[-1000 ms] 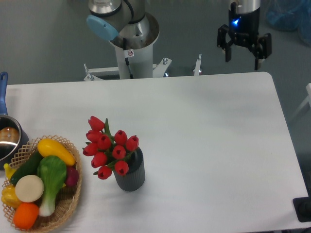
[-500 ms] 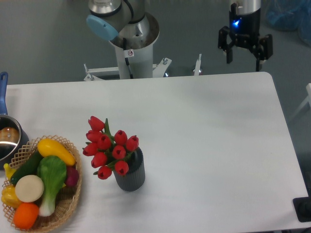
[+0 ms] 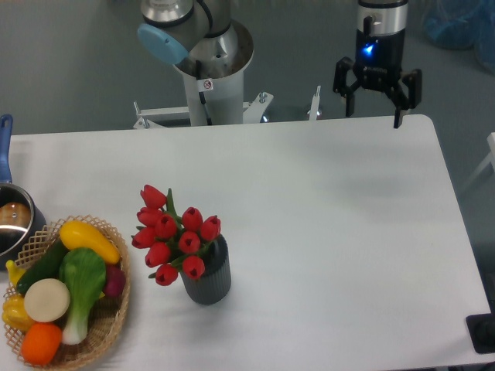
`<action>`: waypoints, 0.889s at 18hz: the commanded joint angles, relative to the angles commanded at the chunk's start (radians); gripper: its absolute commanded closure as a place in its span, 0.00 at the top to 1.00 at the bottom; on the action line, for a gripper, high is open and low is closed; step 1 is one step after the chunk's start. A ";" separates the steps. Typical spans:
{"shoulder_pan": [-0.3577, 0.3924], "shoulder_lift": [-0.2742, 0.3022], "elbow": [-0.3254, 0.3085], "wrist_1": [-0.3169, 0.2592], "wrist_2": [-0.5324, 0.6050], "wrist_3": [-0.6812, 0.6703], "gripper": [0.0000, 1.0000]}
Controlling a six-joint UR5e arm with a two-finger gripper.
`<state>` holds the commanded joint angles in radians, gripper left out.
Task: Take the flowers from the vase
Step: 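Move the open gripper down toward the red tulip stems in the vase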
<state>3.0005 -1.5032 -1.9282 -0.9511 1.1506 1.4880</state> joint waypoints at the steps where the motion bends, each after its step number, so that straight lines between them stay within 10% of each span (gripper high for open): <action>1: -0.002 -0.006 0.002 0.003 -0.020 -0.008 1.00; 16: -0.061 -0.120 0.069 0.078 -0.279 -0.170 1.00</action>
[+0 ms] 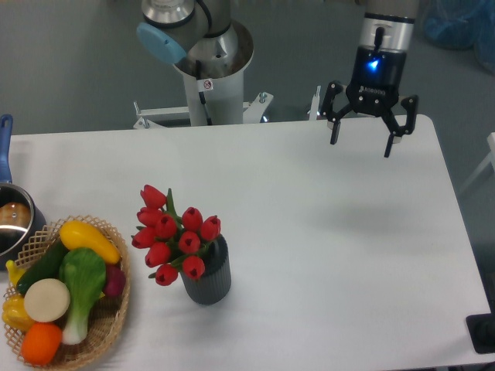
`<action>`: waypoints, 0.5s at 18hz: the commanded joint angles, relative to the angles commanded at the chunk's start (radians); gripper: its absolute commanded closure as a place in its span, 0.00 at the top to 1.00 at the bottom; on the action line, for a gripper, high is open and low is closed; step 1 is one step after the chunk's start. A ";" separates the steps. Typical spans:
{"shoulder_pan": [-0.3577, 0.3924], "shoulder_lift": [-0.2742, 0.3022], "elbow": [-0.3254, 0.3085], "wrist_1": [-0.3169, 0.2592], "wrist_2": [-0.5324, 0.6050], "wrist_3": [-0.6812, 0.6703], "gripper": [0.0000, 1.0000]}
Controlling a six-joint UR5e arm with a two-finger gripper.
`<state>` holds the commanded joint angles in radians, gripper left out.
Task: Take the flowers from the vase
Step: 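Move the open gripper down toward the red tulip stems in the vase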
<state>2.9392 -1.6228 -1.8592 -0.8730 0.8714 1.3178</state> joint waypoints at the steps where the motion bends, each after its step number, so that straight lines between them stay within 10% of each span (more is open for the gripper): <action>1: -0.017 -0.018 0.000 0.014 -0.015 0.001 1.00; 9: -0.051 -0.061 -0.020 0.028 -0.233 0.001 1.00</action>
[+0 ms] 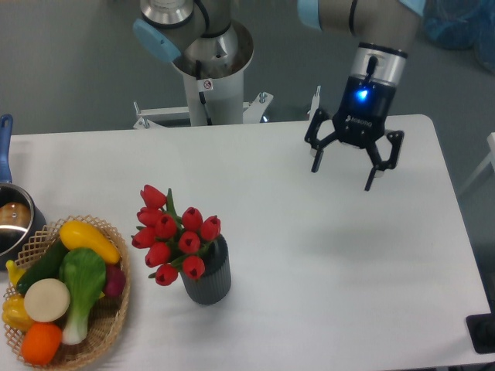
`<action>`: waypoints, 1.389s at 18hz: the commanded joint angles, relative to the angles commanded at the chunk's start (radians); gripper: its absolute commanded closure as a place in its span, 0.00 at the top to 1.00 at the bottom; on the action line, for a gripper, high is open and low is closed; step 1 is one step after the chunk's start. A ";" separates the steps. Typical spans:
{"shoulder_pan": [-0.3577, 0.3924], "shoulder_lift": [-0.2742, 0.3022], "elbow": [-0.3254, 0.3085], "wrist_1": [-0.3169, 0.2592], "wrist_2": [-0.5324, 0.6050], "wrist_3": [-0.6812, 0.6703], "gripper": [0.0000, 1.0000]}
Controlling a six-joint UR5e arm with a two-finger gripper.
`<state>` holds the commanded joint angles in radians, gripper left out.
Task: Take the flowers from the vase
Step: 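Move the open gripper down toward the red tulip stems in the vase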
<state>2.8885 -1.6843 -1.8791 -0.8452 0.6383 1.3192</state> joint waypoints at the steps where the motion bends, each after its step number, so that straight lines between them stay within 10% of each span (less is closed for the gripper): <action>1: -0.014 -0.002 -0.002 0.000 -0.012 0.002 1.00; 25: -0.229 -0.106 -0.029 0.009 -0.089 0.035 1.00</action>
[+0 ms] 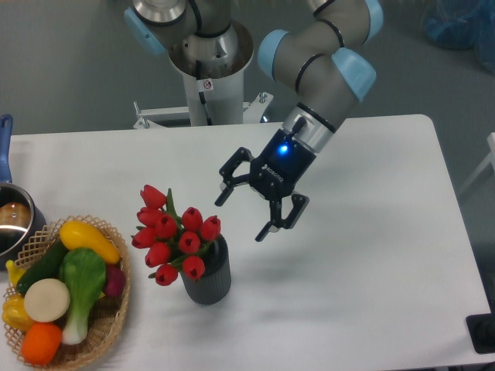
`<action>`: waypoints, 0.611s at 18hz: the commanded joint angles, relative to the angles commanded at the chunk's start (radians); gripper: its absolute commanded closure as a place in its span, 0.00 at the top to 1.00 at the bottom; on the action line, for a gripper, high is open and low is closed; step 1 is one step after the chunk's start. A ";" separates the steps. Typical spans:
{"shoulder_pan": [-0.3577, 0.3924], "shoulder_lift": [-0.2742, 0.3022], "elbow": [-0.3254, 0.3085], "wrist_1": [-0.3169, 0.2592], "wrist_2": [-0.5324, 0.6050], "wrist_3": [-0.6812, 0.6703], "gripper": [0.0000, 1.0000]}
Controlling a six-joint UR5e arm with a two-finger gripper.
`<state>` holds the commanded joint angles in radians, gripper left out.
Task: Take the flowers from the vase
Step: 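Move the open gripper down toward the red tulip stems in the vase, then position the gripper around the tulip stems just below the blooms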
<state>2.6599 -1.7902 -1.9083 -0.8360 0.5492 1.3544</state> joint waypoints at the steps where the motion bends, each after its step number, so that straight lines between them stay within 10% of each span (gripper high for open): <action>1: -0.012 -0.003 0.000 0.000 0.000 0.003 1.00; 11: -0.034 -0.063 -0.017 0.005 -0.170 0.051 1.00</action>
<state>2.6262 -1.8530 -1.9251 -0.8314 0.3790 1.4051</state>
